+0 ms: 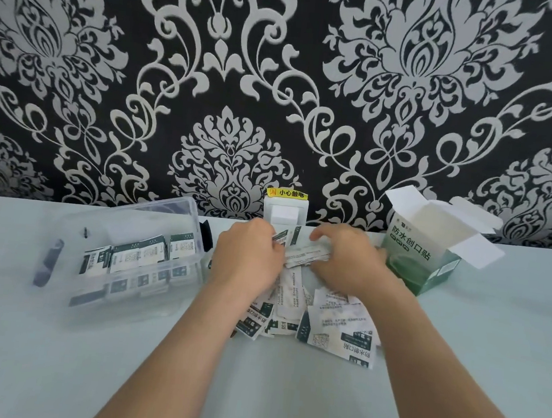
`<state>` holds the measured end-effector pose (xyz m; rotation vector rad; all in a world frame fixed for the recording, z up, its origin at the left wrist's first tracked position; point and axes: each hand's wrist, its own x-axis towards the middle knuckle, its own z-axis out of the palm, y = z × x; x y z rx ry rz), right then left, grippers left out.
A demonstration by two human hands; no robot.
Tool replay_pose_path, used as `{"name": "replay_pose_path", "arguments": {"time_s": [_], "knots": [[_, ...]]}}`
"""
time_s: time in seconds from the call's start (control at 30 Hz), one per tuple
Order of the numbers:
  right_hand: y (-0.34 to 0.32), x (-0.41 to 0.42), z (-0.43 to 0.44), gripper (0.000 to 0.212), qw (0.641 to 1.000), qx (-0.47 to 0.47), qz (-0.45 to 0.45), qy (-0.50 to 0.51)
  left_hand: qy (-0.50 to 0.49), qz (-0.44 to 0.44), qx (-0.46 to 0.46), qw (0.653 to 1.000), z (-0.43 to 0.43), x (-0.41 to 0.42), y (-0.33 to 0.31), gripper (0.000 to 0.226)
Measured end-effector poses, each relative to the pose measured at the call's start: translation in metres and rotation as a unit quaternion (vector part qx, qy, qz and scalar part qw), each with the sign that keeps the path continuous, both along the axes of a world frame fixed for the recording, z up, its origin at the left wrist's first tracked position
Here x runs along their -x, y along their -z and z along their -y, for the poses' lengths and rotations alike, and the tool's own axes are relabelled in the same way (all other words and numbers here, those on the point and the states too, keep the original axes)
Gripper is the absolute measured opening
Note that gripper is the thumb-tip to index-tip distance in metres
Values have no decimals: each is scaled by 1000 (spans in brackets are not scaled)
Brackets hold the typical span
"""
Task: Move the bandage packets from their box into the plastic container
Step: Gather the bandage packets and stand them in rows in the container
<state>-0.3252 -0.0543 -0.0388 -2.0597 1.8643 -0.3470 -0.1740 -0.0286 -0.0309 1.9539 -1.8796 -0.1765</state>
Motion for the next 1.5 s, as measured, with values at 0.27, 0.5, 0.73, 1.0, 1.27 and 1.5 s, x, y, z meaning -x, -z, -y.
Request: {"name": "replay_pose_path", "arguments": {"time_s": [0.27, 0.5, 0.73, 1.0, 1.27, 1.5], "knots": [[-2, -11, -1, 21, 999, 8, -20, -31, -15, -84, 18, 996, -5, -10, -5, 20], [-2, -5, -1, 18, 996, -3, 79, -38, 38, -318, 26, 947, -10, -2, -14, 14], [-9, -1, -9, 29, 936, 82, 343, 9, 41, -470, 43, 880, -21, 2, -25, 14], [-25, -28, -28, 17, 709, -100, 693, 90, -13, -435, -3, 900, -21, 14, -15, 26], [-24, -55, -32, 19, 703, -114, 696, 97, 24, 37, 95, 995, -25, 13, -9, 30], [-28, -14, -23, 16, 779, -68, 613, 110, 216, -72, 19, 974, -33, 9, -25, 85]]}}
